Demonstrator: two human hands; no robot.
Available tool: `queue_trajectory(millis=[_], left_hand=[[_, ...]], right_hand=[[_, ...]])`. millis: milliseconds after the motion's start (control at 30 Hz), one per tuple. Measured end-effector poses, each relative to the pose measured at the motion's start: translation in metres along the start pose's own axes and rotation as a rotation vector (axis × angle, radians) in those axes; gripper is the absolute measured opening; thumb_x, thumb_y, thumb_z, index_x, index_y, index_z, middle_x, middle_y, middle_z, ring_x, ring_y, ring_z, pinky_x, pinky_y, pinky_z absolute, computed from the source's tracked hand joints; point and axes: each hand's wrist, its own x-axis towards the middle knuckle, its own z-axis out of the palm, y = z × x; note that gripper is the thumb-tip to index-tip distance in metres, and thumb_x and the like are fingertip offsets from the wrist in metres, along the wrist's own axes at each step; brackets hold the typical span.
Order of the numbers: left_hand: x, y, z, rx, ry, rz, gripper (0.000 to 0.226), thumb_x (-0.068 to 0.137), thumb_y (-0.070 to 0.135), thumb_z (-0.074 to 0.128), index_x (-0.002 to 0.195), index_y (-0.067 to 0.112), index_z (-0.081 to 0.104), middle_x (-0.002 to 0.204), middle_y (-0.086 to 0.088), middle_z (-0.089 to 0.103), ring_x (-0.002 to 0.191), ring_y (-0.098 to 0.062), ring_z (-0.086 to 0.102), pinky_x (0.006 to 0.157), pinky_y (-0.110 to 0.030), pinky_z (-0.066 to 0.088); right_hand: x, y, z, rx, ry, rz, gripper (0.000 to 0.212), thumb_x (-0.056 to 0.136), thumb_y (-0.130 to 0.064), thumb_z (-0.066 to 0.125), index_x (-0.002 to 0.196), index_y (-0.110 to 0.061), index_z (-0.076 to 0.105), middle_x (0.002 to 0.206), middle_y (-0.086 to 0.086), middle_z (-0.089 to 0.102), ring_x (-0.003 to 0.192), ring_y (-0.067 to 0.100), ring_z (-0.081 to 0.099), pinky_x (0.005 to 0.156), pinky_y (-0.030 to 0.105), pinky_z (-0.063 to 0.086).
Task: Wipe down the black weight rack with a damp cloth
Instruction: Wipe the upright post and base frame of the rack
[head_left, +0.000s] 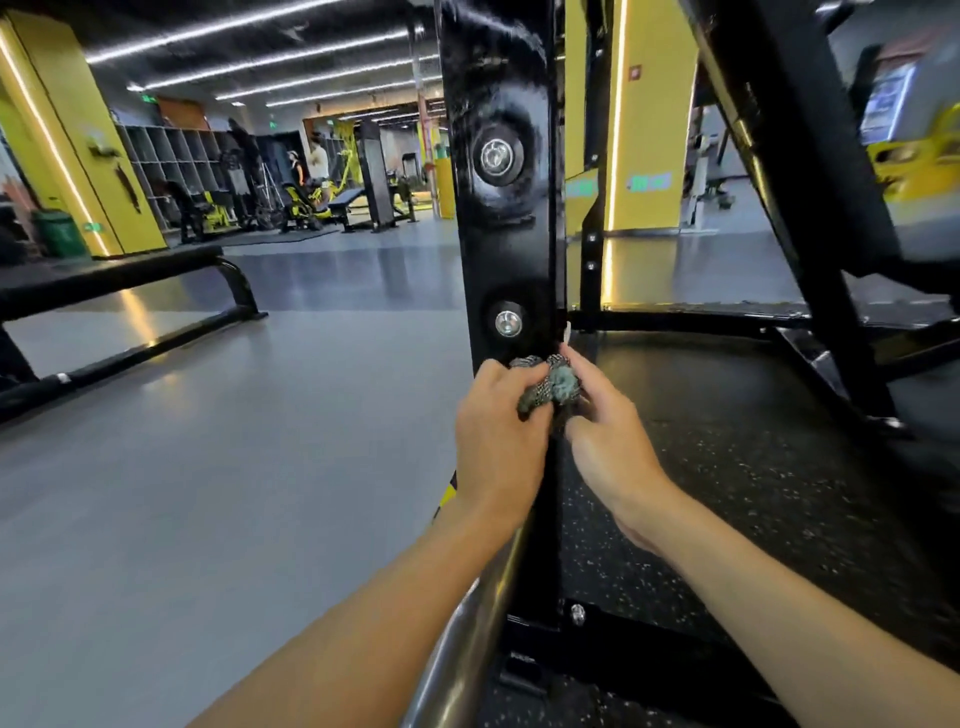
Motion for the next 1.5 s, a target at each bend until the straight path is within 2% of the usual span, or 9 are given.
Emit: queue_trajectory(millis=[167,300,467,567,700,800,933,1133,1500], left_hand=[[-0.005,-0.017,-0.006,0.028,0.113,-0.154,0.033,0.078,-0.006,0.069,0.107,0.010,0.073,0.094,0.003,0.061,0.081,0.001,0.051,0.079,-0.006,0.040],[-0.011,-0.027,-0.009,0.115,-0.108,0.013,0.035,0.073,-0.010,0.069,0.103,0.008,0.071,0.097,-0.002,0.061,0.083,-0.004,0.050,0.075,-0.001,0.035],[-0.015,-0.034,-0.020,0.201,-0.074,-0.262,0.026,0.084,-0.003,0.066,0.106,0.012,0.066,0.100,0.003,0.057,0.089,-0.015,0.053,0.074,-0.015,0.033],[-0.007,-0.025,-0.026,0.119,-0.094,-0.350,0.026,0.083,0.002,0.068,0.107,0.013,0.068,0.095,0.003,0.063,0.085,-0.019,0.060,0.080,-0.029,0.046],[-0.008,-0.003,-0.037,-0.121,-0.326,-0.500,0.031,0.082,0.003,0.069,0.109,0.014,0.057,0.091,-0.009,0.068,0.085,-0.024,0.066,0.079,-0.043,0.058],[-0.006,-0.002,-0.051,-0.226,-0.564,-0.676,0.036,0.081,0.007,0.068,0.109,0.011,0.047,0.093,-0.022,0.066,0.085,-0.029,0.065,0.080,-0.038,0.056],[-0.011,-0.010,-0.078,0.011,-0.632,-0.592,0.025,0.091,-0.005,0.049,0.086,0.018,0.058,0.091,-0.007,0.065,0.079,-0.016,0.059,0.063,-0.018,0.046],[-0.023,-0.021,-0.081,-0.011,-0.718,-0.716,0.030,0.095,-0.004,0.034,0.105,0.011,0.058,0.084,-0.004,0.068,0.073,-0.020,0.064,0.070,-0.032,0.048],[-0.023,-0.008,-0.054,0.296,-0.767,-0.447,0.032,0.092,0.005,0.039,0.100,0.014,0.068,0.078,-0.006,0.066,0.076,-0.028,0.068,0.077,-0.039,0.059]], right_hand=[[0.000,0.008,0.006,0.025,-0.022,-0.005,0.088,0.083,0.022,0.034,0.152,-0.033,0.035,0.152,-0.013,0.042,0.139,0.000,0.037,0.117,0.038,0.035],[-0.001,0.017,0.010,0.007,-0.013,-0.025,0.092,0.082,0.021,0.035,0.152,-0.039,0.031,0.155,-0.016,0.036,0.143,0.001,0.031,0.118,0.038,0.032],[-0.003,0.013,0.003,-0.169,-0.062,-0.062,0.083,0.091,0.010,0.043,0.153,-0.041,0.024,0.157,-0.018,0.026,0.133,-0.003,0.038,0.096,0.021,0.046],[-0.014,0.013,0.001,-0.479,0.061,-0.178,0.073,0.088,0.000,0.054,0.149,-0.032,0.030,0.142,-0.008,0.033,0.124,0.011,0.044,0.097,0.036,0.049],[-0.028,0.018,0.010,-0.586,-0.263,-0.404,0.068,0.088,-0.014,0.067,0.148,-0.028,0.038,0.142,-0.006,0.030,0.121,0.014,0.041,0.101,0.031,0.042],[-0.025,0.029,0.017,-0.688,-0.156,-0.461,0.045,0.093,-0.013,0.065,0.137,-0.017,0.057,0.132,0.004,0.050,0.113,0.025,0.043,0.097,0.035,0.042],[-0.031,0.056,0.025,-0.832,-0.182,-0.514,0.024,0.096,-0.011,0.061,0.118,-0.010,0.069,0.120,0.007,0.060,0.100,0.023,0.043,0.089,0.036,0.042],[-0.061,0.062,0.028,-0.803,-0.229,-0.501,0.026,0.101,-0.015,0.046,0.120,-0.012,0.064,0.116,0.002,0.058,0.094,0.015,0.038,0.090,0.034,0.041],[-0.158,0.033,0.032,-0.667,-0.557,-0.736,0.028,0.096,-0.012,0.046,0.120,-0.013,0.062,0.130,0.000,0.056,0.111,0.022,0.044,0.099,0.029,0.039]])
